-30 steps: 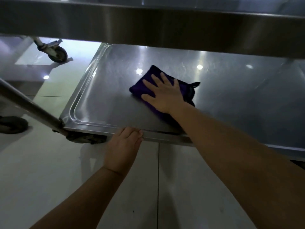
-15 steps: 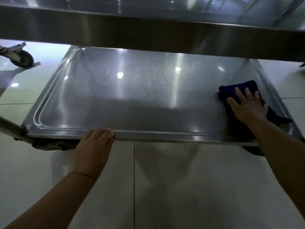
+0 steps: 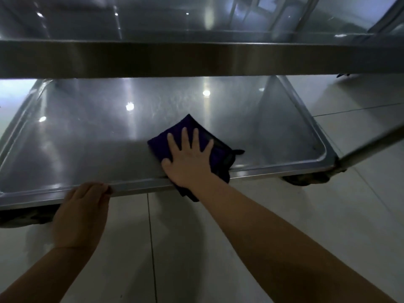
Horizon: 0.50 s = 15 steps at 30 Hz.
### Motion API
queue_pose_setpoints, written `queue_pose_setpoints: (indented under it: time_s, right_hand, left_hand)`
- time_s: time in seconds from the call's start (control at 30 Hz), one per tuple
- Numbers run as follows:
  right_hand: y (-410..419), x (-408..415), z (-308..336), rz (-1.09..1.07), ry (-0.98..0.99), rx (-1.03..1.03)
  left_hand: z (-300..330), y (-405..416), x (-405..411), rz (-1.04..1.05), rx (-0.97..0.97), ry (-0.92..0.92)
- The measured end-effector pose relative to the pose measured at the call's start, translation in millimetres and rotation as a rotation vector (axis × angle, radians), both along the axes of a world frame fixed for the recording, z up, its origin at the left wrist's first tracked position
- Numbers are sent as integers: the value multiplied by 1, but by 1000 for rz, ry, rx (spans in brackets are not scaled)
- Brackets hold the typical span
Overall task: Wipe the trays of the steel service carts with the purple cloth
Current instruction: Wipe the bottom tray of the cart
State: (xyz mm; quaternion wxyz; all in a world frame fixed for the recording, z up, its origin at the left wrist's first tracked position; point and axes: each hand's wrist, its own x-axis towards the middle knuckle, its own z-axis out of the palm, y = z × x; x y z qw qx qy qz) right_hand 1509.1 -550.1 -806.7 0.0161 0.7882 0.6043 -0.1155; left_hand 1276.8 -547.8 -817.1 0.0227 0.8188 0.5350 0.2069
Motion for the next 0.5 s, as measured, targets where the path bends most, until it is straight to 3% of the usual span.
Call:
queue_pose_setpoints:
  time_s: [0.17,0.27,0.37,0.5]
  right_hand:
    - [-23,21,0,134,-22,50]
    - [-36,46,2,155,-13,68]
    - [-54,78,2,119,-19,83]
    - [-87,135,3,-21,-14,54]
  left_hand:
    - [15,-7,28,-276,127,157]
    - [11,-10,75,-402,66,179]
    - [6,-6,126,-431,-25,170]
    - [4,-7,172,-495,-40,294]
